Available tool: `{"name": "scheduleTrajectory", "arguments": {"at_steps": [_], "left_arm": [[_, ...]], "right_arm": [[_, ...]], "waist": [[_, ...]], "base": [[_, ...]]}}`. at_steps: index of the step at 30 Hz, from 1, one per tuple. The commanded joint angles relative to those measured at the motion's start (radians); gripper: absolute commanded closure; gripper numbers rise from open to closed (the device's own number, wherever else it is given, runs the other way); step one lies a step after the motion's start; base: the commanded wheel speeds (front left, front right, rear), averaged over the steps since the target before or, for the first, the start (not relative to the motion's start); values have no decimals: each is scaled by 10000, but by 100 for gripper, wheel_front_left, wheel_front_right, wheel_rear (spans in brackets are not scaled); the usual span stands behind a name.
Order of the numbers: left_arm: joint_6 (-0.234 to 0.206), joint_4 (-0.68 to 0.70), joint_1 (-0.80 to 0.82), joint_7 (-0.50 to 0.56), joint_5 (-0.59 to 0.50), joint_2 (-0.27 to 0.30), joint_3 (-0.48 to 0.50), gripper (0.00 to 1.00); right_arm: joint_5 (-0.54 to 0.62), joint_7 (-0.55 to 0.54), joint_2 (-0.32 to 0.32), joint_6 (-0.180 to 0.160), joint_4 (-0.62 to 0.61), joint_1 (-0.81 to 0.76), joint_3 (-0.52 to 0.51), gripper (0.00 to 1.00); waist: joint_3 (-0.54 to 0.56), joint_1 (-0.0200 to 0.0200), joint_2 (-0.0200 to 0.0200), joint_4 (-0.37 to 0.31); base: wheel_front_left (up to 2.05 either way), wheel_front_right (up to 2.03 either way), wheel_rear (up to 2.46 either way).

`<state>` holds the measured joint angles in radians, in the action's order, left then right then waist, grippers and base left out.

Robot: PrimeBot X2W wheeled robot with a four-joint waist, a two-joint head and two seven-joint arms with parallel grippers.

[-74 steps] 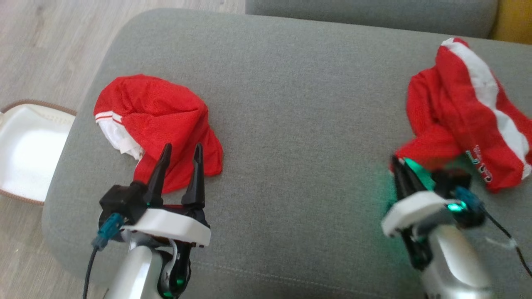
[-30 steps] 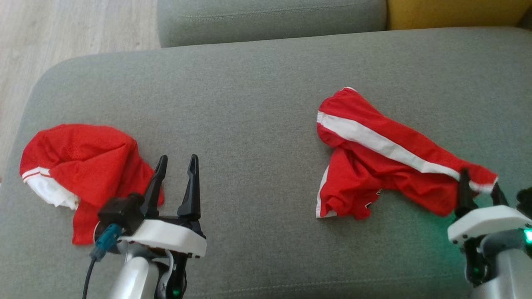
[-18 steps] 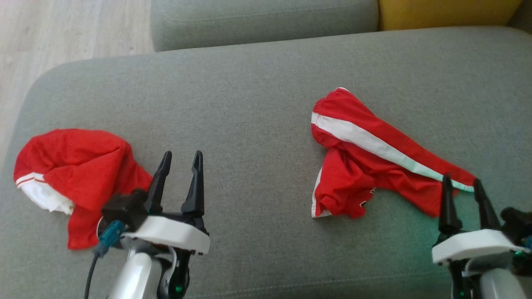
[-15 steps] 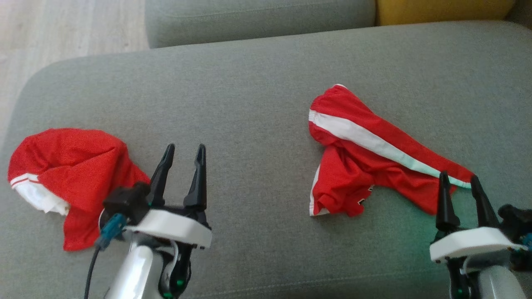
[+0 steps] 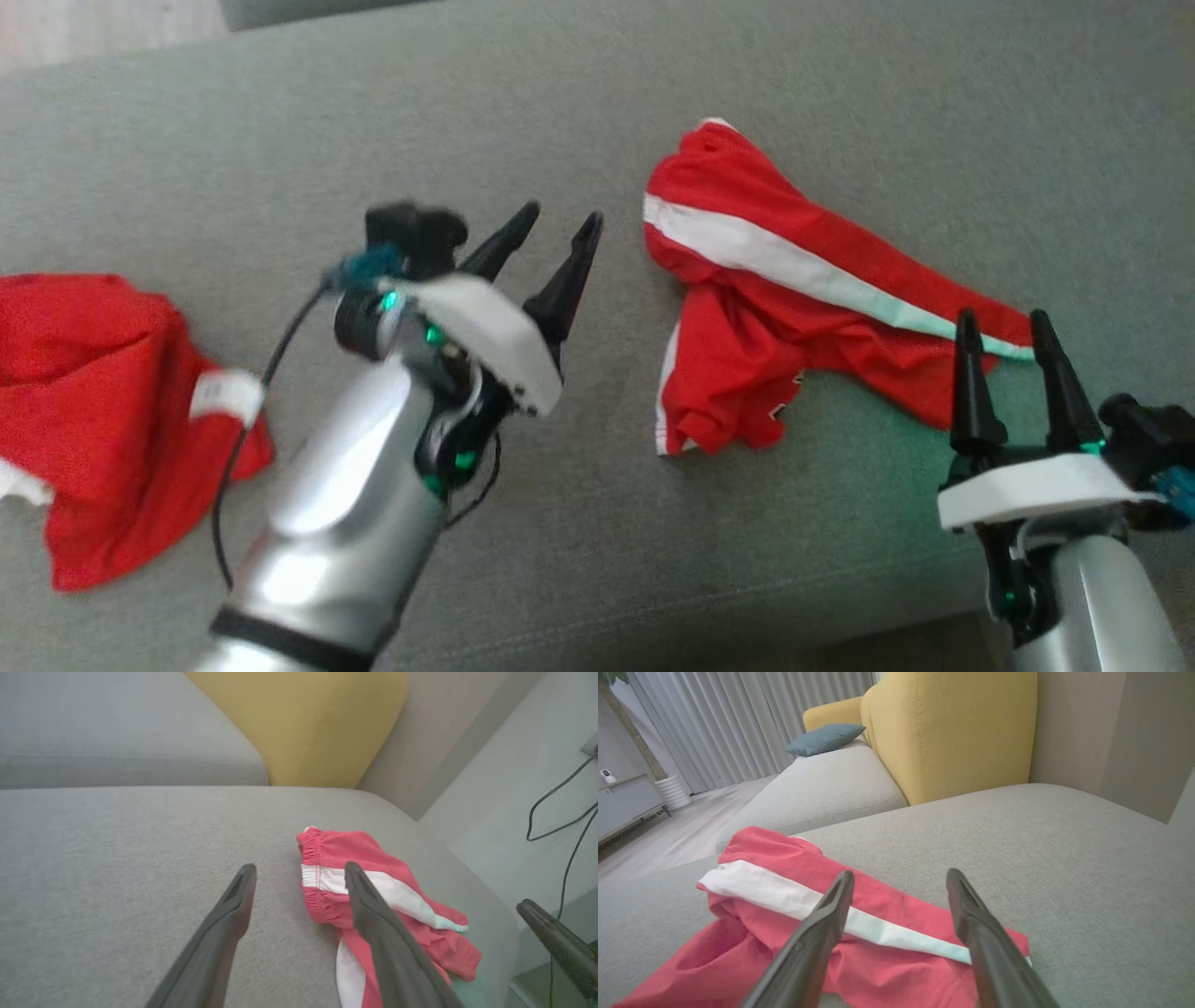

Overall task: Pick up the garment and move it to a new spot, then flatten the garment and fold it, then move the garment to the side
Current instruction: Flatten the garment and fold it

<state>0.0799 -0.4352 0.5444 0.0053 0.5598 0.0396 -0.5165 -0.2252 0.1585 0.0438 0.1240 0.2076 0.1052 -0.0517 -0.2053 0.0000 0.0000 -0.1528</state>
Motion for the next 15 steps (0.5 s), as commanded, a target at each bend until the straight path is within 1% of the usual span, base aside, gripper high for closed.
{"name": "scheduleTrajectory", "arguments": {"at_steps": [1, 3, 6, 15], "left_arm": [[43, 5, 714, 223, 205, 106, 134, 0], [128, -456, 1240, 555, 567, 106, -126, 0], [257, -960, 1841, 774, 1168, 106, -478, 0], [421, -2592, 3082, 415, 1134, 107, -1200, 0]], "right_arm": [[83, 81, 64, 67, -414, 428, 327, 0], [52, 101, 64, 67, -485, 517, 365, 0], [13, 151, 64, 67, -528, 584, 373, 0], [-91, 330, 64, 67, -514, 768, 602, 0]], "waist": [[-413, 0, 0, -380], [-638, 0, 0, -545], [-911, 0, 0, -730], [-1407, 0, 0, -1245]], "base": [[0, 0, 0], [0, 0, 0], [0, 0, 0], [0, 0, 0]]}}
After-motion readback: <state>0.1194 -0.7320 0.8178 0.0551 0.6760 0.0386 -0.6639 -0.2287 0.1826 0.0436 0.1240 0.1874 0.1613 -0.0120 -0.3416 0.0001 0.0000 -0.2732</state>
